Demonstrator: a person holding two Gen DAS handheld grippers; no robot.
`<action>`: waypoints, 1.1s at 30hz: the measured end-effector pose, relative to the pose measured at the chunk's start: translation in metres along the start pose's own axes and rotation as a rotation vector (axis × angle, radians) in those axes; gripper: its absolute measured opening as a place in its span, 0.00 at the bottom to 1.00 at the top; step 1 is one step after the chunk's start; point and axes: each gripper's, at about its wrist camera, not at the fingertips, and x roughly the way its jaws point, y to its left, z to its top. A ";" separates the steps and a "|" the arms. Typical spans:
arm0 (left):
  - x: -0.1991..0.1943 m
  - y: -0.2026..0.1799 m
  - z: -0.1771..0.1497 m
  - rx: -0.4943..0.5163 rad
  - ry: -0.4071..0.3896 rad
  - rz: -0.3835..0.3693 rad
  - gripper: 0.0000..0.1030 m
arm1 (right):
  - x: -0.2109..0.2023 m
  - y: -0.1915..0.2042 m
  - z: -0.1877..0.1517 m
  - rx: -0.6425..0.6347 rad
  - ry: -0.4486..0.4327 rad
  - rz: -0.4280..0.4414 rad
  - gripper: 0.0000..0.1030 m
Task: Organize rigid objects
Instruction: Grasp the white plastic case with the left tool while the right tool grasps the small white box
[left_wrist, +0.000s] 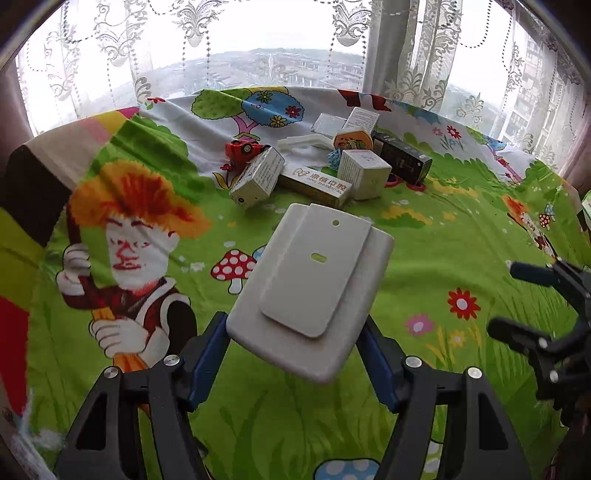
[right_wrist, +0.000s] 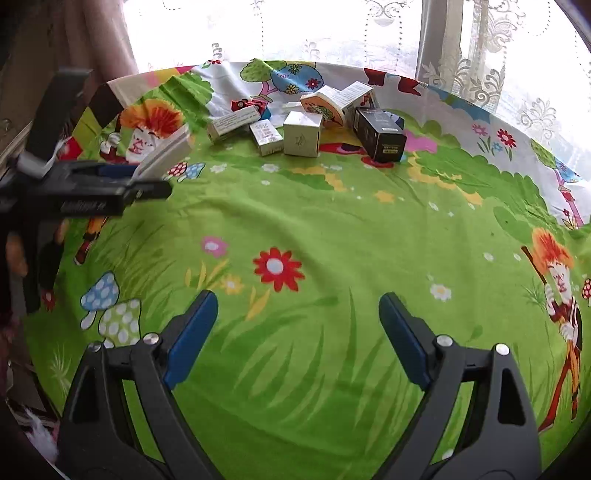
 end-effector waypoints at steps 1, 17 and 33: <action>-0.007 -0.004 -0.013 -0.011 -0.001 0.037 0.67 | 0.014 -0.001 0.015 0.015 -0.004 0.002 0.88; -0.026 0.004 -0.072 -0.090 -0.021 0.097 0.68 | 0.086 -0.003 0.099 0.234 -0.035 0.017 0.42; -0.016 0.000 -0.055 -0.056 -0.018 0.015 0.64 | -0.062 0.017 -0.072 0.072 -0.063 -0.015 0.42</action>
